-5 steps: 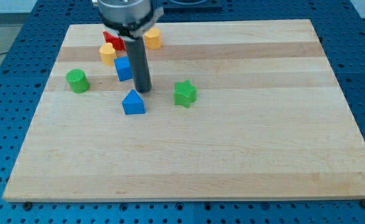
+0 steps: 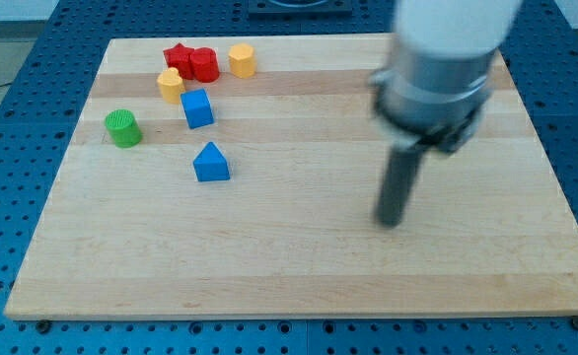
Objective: Place the blue triangle on top of the green star
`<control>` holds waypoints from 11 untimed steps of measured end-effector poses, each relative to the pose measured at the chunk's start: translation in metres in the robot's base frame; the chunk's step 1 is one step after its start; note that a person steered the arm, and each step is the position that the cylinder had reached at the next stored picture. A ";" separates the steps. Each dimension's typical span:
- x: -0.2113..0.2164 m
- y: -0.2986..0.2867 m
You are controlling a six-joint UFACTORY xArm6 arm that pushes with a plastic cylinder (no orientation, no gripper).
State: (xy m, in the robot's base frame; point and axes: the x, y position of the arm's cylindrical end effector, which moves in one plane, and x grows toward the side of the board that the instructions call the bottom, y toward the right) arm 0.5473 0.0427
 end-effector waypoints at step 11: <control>-0.261 0.111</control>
